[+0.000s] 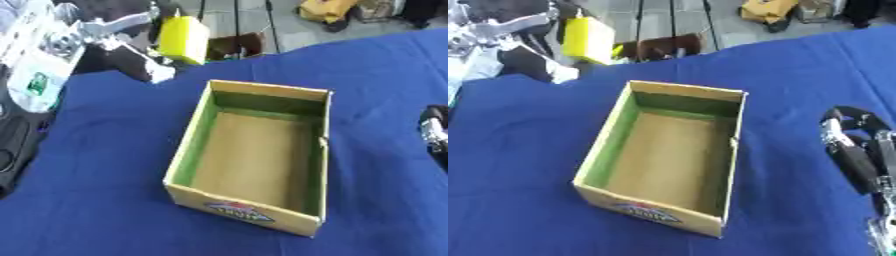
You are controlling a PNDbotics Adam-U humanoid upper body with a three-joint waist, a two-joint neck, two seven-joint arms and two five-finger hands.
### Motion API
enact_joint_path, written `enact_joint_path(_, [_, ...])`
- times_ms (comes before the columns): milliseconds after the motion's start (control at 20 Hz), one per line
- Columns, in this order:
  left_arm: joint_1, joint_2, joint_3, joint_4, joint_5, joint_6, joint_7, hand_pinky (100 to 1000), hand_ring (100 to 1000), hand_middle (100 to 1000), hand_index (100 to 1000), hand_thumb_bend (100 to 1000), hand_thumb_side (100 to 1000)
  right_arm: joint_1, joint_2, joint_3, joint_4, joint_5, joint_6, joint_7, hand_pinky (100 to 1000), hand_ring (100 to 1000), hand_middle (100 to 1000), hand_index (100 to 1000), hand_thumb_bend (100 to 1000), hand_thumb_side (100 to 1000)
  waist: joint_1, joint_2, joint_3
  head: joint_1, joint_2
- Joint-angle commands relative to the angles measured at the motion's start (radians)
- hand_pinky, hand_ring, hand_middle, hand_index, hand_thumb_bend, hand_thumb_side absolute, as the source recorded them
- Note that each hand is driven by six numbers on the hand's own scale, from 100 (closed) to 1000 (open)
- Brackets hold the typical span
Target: Pick up objects on the table and place them in the box.
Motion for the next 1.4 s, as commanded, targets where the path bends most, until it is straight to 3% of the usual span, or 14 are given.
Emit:
enact_joint_path(50, [-0.039, -0.028, -0.011, -0.023, 0.002, -0.001, -0.021, 269, 439, 474, 655, 100, 440, -0.01, -0.005, -0.001, -0.023, 0.006, 0.0, 0.002, 868, 993, 575, 819, 100, 673, -0.01, -0.025, 0.001, -0.01, 0.01])
enact_joint_path(250, [-0.052, -0.102, -0.022, -0.024, -0.029, -0.001, -0.042, 269, 438, 473, 654, 100, 439, -0.01, -0.003, -0.003, -0.021, 0.005, 0.002, 0.001, 867, 993, 575, 819, 100, 672, -0.014, -0.023, 0.001, -0.028, 0.021])
enact_joint_path(550, [-0.021, -0.187, -0.02, -0.03, -0.13, 0.018, -0.067, 283, 448, 480, 653, 100, 438, -0.007, -0.005, -0.007, -0.021, 0.003, 0.004, -0.005, 867, 994, 576, 819, 100, 671, -0.014, -0.021, 0.005, -0.048, 0.075])
enact_joint_path(700, [-0.009, -0.219, -0.019, -0.034, -0.179, 0.022, -0.095, 288, 451, 482, 651, 100, 441, -0.008, -0.006, -0.008, -0.022, 0.002, 0.006, -0.009, 867, 994, 576, 819, 100, 671, -0.012, -0.017, 0.003, -0.041, 0.086])
enact_joint_path(1100, [0.027, -0.308, -0.037, 0.016, -0.36, -0.016, -0.121, 293, 456, 485, 654, 100, 447, -0.012, -0.009, -0.007, -0.023, -0.004, 0.007, -0.009, 867, 995, 576, 819, 100, 675, -0.01, -0.002, -0.006, -0.031, 0.063])
enact_joint_path(1400, [0.047, -0.343, -0.049, 0.117, -0.417, -0.04, -0.119, 295, 458, 487, 656, 100, 452, -0.016, -0.009, -0.008, -0.026, -0.006, 0.008, -0.011, 867, 995, 576, 819, 100, 674, -0.009, 0.006, -0.014, -0.031, 0.038])
